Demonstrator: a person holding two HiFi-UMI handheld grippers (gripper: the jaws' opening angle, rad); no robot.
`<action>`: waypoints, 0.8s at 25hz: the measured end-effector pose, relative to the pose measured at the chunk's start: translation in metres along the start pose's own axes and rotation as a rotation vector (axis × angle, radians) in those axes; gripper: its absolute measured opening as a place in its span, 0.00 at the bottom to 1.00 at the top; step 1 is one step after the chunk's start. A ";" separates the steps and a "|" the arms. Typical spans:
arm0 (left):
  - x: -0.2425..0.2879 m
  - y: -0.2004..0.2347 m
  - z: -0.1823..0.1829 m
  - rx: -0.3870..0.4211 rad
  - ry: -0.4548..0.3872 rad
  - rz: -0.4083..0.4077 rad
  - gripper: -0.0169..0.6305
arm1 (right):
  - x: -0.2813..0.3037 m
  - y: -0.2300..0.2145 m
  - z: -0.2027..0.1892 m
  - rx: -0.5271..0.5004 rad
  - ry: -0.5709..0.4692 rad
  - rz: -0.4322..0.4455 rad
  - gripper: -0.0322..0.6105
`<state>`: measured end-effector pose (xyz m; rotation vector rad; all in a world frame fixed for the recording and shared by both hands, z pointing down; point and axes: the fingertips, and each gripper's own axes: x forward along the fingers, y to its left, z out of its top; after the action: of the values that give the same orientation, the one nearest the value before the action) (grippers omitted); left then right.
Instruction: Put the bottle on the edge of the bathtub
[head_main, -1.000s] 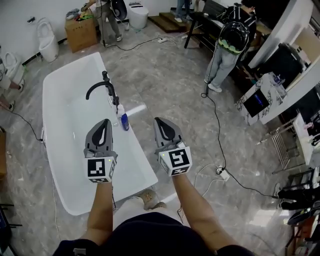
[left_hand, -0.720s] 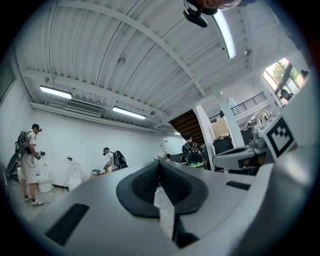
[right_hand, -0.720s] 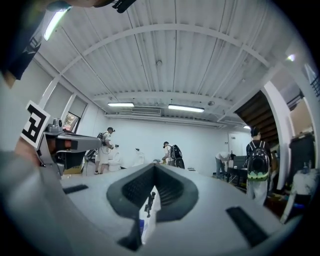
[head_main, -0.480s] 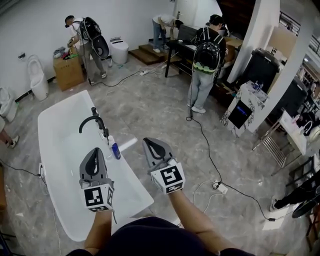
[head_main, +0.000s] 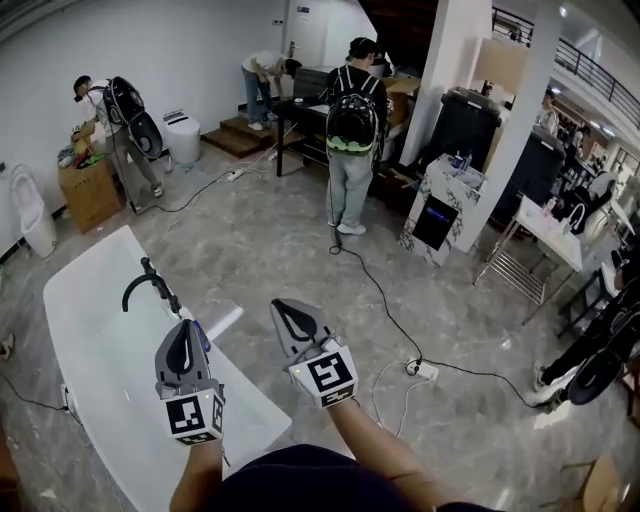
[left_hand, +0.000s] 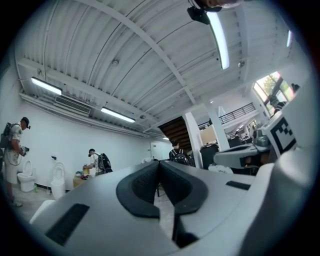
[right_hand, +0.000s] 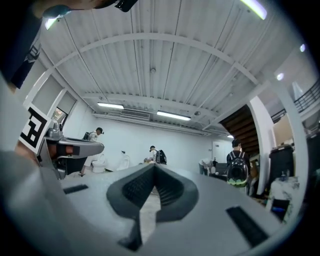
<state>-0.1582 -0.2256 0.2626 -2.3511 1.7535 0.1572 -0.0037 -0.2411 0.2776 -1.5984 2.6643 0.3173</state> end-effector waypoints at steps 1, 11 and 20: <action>0.005 -0.013 0.002 -0.003 -0.005 -0.033 0.03 | -0.009 -0.010 0.002 -0.003 0.001 -0.029 0.05; 0.051 -0.185 0.022 -0.077 -0.062 -0.430 0.03 | -0.142 -0.132 0.010 -0.078 0.047 -0.416 0.05; 0.027 -0.371 0.053 -0.156 -0.123 -0.843 0.03 | -0.334 -0.207 0.025 -0.110 0.094 -0.843 0.05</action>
<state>0.2068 -0.1370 0.2423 -2.8845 0.6062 0.2943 0.3339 -0.0402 0.2592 -2.6015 1.7837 0.3518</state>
